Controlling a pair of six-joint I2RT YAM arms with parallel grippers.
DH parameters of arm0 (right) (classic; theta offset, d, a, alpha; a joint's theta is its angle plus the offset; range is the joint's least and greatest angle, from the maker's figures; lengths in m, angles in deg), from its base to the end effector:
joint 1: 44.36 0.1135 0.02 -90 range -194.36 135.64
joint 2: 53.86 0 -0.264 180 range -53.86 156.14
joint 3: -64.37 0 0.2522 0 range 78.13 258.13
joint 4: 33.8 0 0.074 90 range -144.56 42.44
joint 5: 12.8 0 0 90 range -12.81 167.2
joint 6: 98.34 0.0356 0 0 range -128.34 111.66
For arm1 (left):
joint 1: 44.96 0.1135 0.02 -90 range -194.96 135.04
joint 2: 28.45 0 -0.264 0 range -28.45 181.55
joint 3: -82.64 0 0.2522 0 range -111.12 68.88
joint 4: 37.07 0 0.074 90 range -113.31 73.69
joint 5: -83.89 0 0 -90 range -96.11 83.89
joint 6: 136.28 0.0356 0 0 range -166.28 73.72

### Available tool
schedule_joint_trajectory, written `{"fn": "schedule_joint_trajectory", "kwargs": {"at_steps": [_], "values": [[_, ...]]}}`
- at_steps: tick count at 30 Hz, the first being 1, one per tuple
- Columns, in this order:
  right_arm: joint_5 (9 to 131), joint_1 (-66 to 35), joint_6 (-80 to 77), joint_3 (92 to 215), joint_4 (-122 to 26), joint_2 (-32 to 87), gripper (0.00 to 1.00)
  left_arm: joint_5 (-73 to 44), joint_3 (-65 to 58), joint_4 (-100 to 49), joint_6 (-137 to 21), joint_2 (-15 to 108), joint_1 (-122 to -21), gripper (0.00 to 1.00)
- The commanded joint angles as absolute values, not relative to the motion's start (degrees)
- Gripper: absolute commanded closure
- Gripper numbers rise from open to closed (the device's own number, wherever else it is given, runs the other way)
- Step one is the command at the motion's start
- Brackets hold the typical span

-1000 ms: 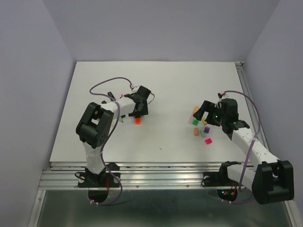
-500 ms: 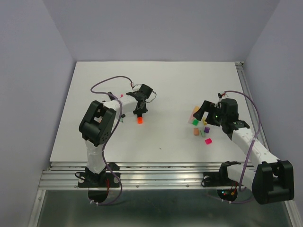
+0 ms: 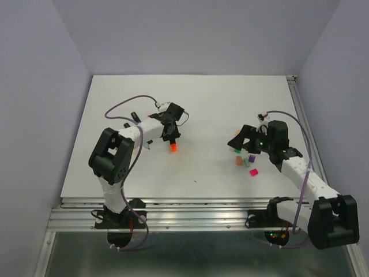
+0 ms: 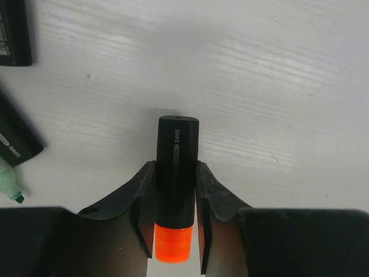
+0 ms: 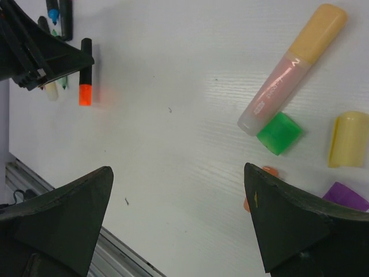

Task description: Open the pen caps

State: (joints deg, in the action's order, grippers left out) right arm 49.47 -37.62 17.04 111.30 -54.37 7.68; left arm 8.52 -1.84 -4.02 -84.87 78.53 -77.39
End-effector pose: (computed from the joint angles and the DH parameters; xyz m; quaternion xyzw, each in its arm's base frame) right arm 0.2210 0.0428 0.2212 0.0307 0.8684 0.3281 0.3706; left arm 0.3352 -0.2023 0.1801 -0.0886 0.9440 -0.0716 0.3097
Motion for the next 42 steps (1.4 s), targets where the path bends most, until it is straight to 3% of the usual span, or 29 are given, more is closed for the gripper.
{"fn": "schedule_joint_trajectory", "kwargs": {"at_steps": [1,6,9,27,30,36,42], "values": [[44.22,-32.18,19.25,110.65,-48.88,7.66,0.0,6.55,-0.56,-5.45,-90.92,66.59,-80.9,1.0],[54.16,-13.46,22.41,113.46,-42.83,7.22,0.0,9.97,-0.91,-5.12,-96.63,60.32,-88.54,1.0],[61.88,-8.7,23.38,116.1,-41.68,8.36,0.0,12.95,-1.08,-3.01,-102.42,57.77,-91.27,1.0],[67.53,-2.52,27.86,122.08,-33.32,17.59,0.03,16.21,-2.67,0.16,-113.51,56.98,-94.71,1.0],[67.35,-2.43,28.57,122.17,-32.62,18.29,0.11,16.21,-2.14,-0.28,-114.13,56.45,-94.8,1.0],[66.48,-2.43,30.68,123.05,-33.41,19.7,0.43,16.65,-1.79,-0.98,-114.66,56.19,-94.97,1.0],[66.21,-2.52,31.29,123.84,-34.55,21.02,0.6,16.83,-1.88,-0.98,-114.83,56.36,-94.97,1.0]]}}
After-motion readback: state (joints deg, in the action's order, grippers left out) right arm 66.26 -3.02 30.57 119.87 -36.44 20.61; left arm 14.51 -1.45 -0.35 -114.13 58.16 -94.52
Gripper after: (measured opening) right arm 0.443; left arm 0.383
